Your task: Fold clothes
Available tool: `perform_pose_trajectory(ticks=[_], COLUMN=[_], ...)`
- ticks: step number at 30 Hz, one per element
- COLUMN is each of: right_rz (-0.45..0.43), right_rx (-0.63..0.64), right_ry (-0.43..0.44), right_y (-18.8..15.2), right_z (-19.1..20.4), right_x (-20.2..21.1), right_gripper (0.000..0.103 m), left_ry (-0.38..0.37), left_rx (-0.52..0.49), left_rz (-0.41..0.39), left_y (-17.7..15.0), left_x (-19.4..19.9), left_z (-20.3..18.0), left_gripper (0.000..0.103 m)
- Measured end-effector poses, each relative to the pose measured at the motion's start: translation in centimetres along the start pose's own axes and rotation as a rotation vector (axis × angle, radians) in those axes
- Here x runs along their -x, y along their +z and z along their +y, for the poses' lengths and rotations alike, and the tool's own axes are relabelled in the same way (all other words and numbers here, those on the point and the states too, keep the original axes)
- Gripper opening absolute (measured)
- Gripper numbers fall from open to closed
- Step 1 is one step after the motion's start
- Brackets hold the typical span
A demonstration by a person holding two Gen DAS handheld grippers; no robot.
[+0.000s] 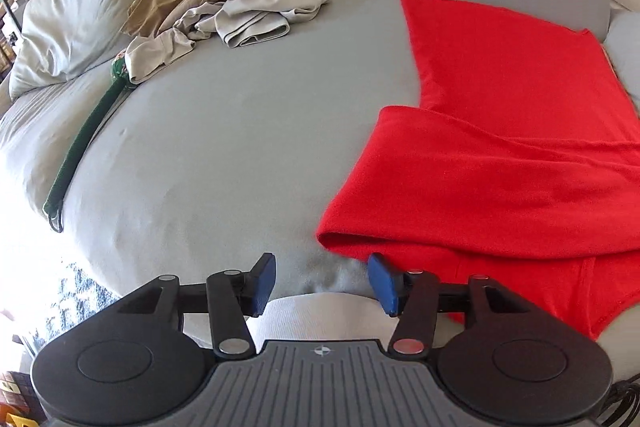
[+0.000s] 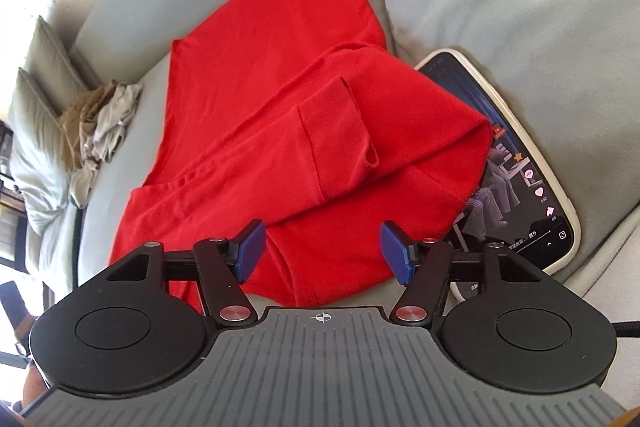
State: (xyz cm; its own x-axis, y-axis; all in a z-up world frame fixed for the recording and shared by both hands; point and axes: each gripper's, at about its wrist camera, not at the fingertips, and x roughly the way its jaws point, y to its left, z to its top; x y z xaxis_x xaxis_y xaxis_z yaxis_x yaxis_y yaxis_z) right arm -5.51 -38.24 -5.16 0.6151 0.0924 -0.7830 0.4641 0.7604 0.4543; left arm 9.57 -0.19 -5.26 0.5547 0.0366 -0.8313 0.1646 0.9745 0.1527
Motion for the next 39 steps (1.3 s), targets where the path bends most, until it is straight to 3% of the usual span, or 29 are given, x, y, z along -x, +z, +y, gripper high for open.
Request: perform_pose_trajectory(ticks=[3, 6, 11, 15, 20, 28, 31, 33, 37, 39], right_rz=[-0.064, -0.110, -0.011, -0.017, -0.066, -0.244, -0.270, -0.251, -0.129, -0.117], right_rx=[0.037, 0.088, 0.085, 0.250, 0.448, 0.502, 0.481, 0.459, 0.410, 0.347], right_ry=[-0.002, -0.014, -0.081, -0.137, -0.225, -0.314, -0.363, -0.387, -0.405, -0.373], right_y=[0.8, 1.9, 3.9, 2.8, 0.6, 0.3, 0.9, 1.3, 1.7, 2.0], right_z=[0.4, 0.7, -0.3, 1.3, 3.2, 5.0, 4.6, 4.0, 2.6, 2.0], right_x=[0.6, 0.4, -4.3, -5.2, -5.0, -1.1, -0.6, -0.9, -2.7, -2.1], right_gripper=[0.063, 0.049, 0.046, 0.045, 0.010, 0.003, 0.003, 0.003, 0.006, 0.010], left_ry=[0.004, -0.032, -0.058, -0.073, -0.081, -0.063, -0.065, -0.066, -0.058, -0.064], left_rx=[0.050, 0.106, 0.112, 0.121, 0.132, 0.175, 0.177, 0.173, 0.173, 0.179], left_rz=[-0.028, -0.049, -0.042, -0.028, -0.029, -0.038, -0.035, -0.034, -0.025, -0.035], left_y=[0.2, 0.6, 0.4, 0.0, -0.2, -0.2, -0.2, -0.2, -0.3, -0.2], left_x=[0.8, 1.3, 1.5, 1.4, 1.5, 1.5, 1.5, 1.4, 1.4, 1.7], left_z=[0.3, 0.4, -0.2, -0.5, -0.5, 0.8, 0.8, 0.7, 0.7, 0.7], left_gripper=[0.052, 0.052, 0.052, 0.052, 0.052, 0.052, 0.052, 0.053, 0.053, 0.053])
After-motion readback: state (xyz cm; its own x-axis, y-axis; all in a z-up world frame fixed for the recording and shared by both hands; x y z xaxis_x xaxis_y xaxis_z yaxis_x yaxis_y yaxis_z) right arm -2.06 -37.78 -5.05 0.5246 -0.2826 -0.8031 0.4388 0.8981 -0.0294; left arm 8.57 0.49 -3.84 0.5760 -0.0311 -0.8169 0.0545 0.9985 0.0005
